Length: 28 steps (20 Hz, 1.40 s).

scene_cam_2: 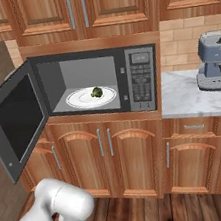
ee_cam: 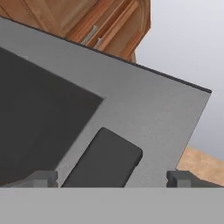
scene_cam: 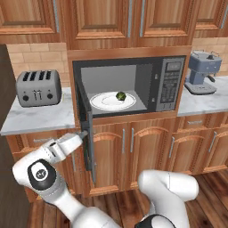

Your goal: Close the microwave door.

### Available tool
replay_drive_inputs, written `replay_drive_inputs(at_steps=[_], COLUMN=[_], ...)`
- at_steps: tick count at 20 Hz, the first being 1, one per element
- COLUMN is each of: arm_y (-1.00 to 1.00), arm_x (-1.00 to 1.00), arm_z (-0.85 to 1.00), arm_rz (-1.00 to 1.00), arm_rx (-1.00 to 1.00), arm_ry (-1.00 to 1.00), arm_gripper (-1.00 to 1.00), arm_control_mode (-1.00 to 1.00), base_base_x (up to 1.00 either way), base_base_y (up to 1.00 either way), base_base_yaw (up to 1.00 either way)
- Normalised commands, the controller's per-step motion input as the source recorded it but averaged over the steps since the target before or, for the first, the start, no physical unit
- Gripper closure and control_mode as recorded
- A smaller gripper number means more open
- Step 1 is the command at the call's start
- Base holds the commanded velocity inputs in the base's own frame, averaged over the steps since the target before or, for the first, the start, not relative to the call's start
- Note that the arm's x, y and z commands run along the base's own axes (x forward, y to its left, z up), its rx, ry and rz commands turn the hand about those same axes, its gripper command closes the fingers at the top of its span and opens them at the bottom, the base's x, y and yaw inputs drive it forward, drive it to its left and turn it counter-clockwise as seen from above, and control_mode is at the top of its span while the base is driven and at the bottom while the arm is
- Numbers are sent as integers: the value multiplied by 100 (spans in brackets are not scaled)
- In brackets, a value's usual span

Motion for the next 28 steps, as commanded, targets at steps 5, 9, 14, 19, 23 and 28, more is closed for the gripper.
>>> replay_drive_inputs(at_steps=[5,9,14,19,23,28], arm_y=[-85,-87,-80,-98,-100,-93], arm_x=[0,6,87,93,78,95], arm_z=[2,7,-2,-15,-15,-7], arm_rz=[-22,-17,-5,7,17,20], arm_rx=[0,0,0,11,18,19], arm_ry=[-6,-6,1,12,14,22], arm_gripper=[-100,-100,-100,-100,-100,-100], arm_control_mode=[-100,-100,-100,-100,-100,-100], base_base_x=[0,0,0,0,0,0], base_base_y=[0,0,0,0,0,0], base_base_yaw=[0,0,0,0,0,0])
